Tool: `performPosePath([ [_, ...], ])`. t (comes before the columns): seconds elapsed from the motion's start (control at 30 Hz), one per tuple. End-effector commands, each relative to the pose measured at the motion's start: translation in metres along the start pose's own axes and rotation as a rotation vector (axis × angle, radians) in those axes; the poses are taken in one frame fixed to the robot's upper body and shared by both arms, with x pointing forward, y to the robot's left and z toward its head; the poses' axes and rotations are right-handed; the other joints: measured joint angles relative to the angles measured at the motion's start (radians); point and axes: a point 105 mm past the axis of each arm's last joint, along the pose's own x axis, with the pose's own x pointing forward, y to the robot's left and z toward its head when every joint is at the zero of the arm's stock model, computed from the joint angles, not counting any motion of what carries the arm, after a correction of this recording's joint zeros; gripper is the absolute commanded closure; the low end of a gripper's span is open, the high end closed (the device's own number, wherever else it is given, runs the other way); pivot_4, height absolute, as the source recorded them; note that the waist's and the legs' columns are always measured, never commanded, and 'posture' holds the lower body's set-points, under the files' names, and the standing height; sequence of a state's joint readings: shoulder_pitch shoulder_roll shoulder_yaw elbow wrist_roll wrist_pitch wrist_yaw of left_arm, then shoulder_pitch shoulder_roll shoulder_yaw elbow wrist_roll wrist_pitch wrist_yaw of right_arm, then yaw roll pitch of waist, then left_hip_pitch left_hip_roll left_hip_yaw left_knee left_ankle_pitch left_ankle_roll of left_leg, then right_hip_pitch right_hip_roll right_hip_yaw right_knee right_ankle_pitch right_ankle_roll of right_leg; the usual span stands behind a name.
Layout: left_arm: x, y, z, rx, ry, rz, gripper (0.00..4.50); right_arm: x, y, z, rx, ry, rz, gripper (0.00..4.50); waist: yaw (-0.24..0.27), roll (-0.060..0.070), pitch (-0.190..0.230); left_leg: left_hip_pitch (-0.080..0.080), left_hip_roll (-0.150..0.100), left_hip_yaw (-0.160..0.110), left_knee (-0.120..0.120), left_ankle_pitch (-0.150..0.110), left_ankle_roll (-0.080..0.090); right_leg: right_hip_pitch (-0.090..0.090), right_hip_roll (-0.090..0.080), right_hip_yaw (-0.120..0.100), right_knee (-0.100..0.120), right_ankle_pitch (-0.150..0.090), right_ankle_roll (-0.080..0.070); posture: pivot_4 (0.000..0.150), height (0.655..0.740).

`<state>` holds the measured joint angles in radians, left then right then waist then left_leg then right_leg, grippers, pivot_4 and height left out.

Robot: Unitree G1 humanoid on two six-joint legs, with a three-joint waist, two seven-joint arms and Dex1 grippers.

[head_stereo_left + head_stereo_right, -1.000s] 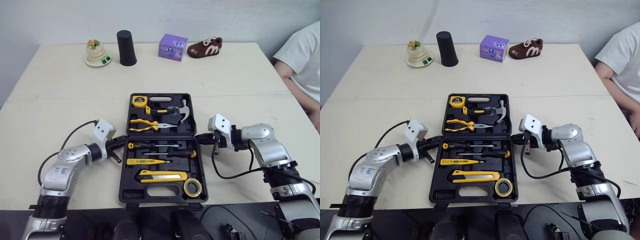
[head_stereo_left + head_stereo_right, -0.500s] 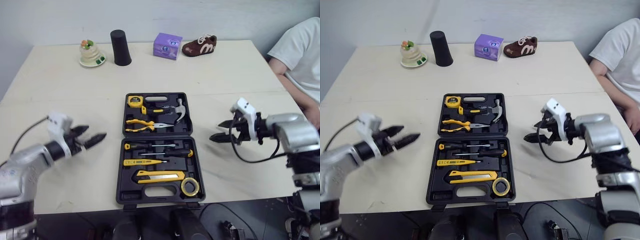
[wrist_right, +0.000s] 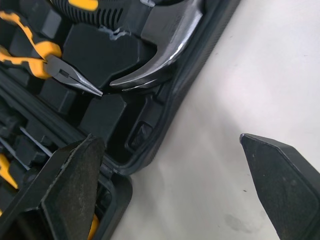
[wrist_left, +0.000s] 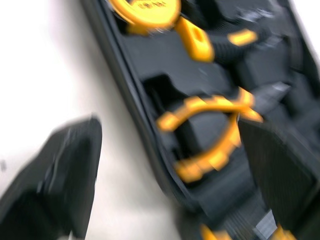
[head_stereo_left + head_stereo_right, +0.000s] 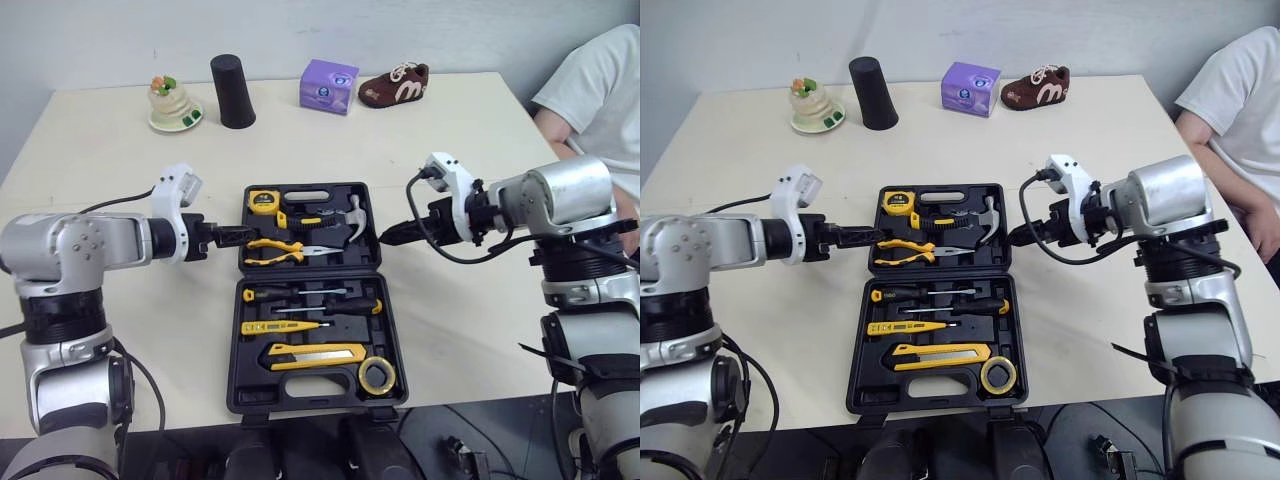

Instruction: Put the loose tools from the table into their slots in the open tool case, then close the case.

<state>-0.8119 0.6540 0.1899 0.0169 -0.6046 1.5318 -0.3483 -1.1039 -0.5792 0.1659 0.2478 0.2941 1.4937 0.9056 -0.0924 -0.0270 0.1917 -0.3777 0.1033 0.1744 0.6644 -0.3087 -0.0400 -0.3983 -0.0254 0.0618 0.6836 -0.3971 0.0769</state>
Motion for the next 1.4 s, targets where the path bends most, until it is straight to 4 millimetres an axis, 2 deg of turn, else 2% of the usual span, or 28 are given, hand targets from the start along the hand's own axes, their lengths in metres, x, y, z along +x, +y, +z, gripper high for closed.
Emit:
performPosePath([
  [0.03,-0.003,0.002,0.006,0.031,-0.009,0.030,0.01,-0.005,0.006,0.007,-0.013,-0.039,-0.010,0.00,-0.001,0.000,0.000,0.000,0.000,0.000,0.000,0.000,0.000,0.000,0.000,0.000,0.000,0.000,0.000,0.150,0.7400],
  [0.17,0.004,0.002,-0.002,0.071,0.052,0.048,0.01,-0.001,0.004,0.003,0.006,-0.047,-0.031,0.00,0.000,0.000,0.000,-0.001,0.000,0.000,0.000,0.000,0.000,-0.001,-0.001,0.000,0.002,0.000,0.000,0.150,0.7400],
  [0.37,0.008,0.013,-0.005,0.099,0.060,0.110,0.01,0.003,0.003,0.000,0.015,-0.051,-0.052,0.00,0.000,0.000,0.000,-0.001,0.000,0.000,0.001,0.000,0.000,-0.001,0.000,0.000,0.004,0.000,0.000,0.150,0.7400],
  [0.63,0.010,0.023,0.003,0.080,0.001,0.164,0.01,0.012,-0.004,0.000,0.029,-0.045,-0.100,0.00,0.002,0.000,0.000,-0.001,0.000,0.001,0.001,0.001,0.000,-0.002,0.000,0.000,0.005,0.000,0.000,0.150,0.7400],
  [0.8,0.016,0.018,-0.007,0.084,0.050,0.134,0.01,0.018,-0.007,0.003,0.029,-0.047,-0.120,0.00,0.002,0.000,0.000,-0.001,0.000,0.001,0.001,0.001,0.000,-0.002,0.000,0.000,0.006,0.000,0.000,0.150,0.7400],
  [1.13,0.023,0.018,-0.010,0.084,0.044,0.142,0.01,0.029,-0.019,-0.001,0.045,-0.038,-0.181,0.00,-0.001,0.000,0.000,-0.001,0.000,0.002,0.001,0.001,0.000,-0.003,0.000,0.000,0.007,0.000,0.000,0.150,0.7400],
  [1.23,0.022,0.019,-0.010,0.086,0.042,0.147,0.76,0.032,-0.019,-0.005,0.060,-0.026,-0.177,0.76,-0.001,0.000,0.000,-0.001,0.000,0.002,0.002,0.001,0.000,-0.003,0.000,-0.001,0.007,0.000,0.000,0.150,0.7400],
  [1.27,0.022,0.019,-0.009,0.088,0.041,0.148,1.42,0.033,-0.019,-0.005,0.073,-0.027,-0.172,1.46,-0.001,0.000,0.000,-0.001,0.000,0.002,0.002,0.001,0.000,-0.003,0.000,-0.001,0.007,0.000,0.000,0.150,0.7400],
  [1.3,0.022,0.019,-0.009,0.090,0.040,0.149,1.63,0.033,-0.019,-0.004,0.081,-0.029,-0.170,1.71,-0.001,0.000,0.000,-0.001,0.000,0.002,0.002,0.001,0.000,-0.003,0.000,-0.001,0.007,0.000,0.000,0.150,0.7400],
  [1.4,0.023,0.018,-0.010,0.092,0.039,0.142,2.90,0.035,-0.018,-0.003,0.119,-0.034,-0.157,3.06,-0.001,0.000,0.000,-0.001,0.000,0.001,0.002,0.002,0.000,-0.003,0.000,-0.001,0.008,0.000,0.000,0.150,0.7400],
])
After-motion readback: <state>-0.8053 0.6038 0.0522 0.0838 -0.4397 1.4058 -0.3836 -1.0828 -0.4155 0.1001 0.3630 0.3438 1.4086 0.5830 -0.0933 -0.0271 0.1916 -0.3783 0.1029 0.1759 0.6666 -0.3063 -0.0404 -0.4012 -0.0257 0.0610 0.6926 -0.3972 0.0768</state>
